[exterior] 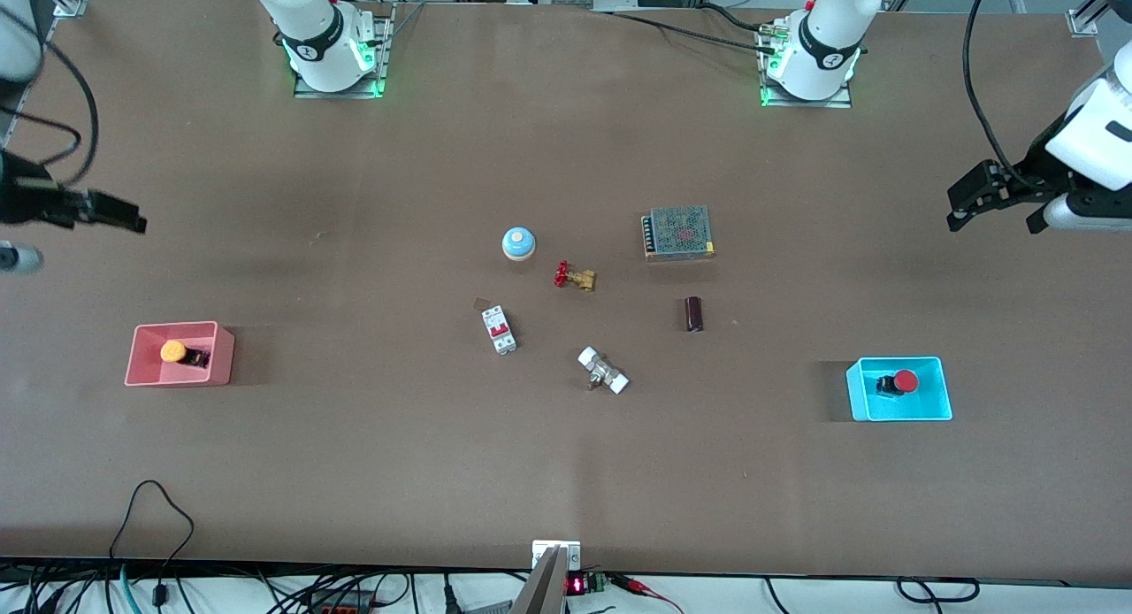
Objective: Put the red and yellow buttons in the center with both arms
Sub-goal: 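Lower the right gripper to the yellow button while the left gripper reaches the red button, then close the right gripper on the yellow button while the left gripper grasps the red button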
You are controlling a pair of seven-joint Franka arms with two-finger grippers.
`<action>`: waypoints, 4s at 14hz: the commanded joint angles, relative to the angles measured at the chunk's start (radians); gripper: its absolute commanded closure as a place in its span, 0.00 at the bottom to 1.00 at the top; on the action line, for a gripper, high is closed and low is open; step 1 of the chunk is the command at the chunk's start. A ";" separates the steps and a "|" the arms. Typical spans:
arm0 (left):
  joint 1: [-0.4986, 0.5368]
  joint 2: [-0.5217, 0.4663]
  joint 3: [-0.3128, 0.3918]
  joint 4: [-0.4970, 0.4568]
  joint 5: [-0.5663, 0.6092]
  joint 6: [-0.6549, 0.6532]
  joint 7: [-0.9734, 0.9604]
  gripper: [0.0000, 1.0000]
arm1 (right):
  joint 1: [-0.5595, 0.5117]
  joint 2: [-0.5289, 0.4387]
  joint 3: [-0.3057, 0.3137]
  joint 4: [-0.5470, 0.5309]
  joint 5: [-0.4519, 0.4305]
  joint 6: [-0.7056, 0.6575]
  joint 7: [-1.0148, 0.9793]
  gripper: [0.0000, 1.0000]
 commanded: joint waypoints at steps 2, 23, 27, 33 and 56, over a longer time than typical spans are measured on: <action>0.040 0.128 0.003 -0.001 -0.001 0.121 0.021 0.00 | -0.042 0.176 0.007 0.029 -0.040 0.105 -0.042 0.00; 0.110 0.650 0.003 -0.001 0.025 0.650 0.077 0.00 | -0.105 0.470 0.009 0.039 -0.078 0.519 -0.158 0.00; 0.112 0.647 0.003 0.001 0.025 0.653 0.077 0.28 | -0.105 0.486 0.009 0.041 -0.078 0.533 -0.158 0.00; 0.112 0.633 0.003 0.001 0.025 0.643 0.074 0.68 | -0.106 0.494 0.010 0.039 -0.063 0.536 -0.158 0.02; -0.248 0.555 -0.014 0.058 0.026 0.425 -0.496 0.75 | -0.103 0.418 0.013 0.042 -0.063 0.444 -0.186 0.62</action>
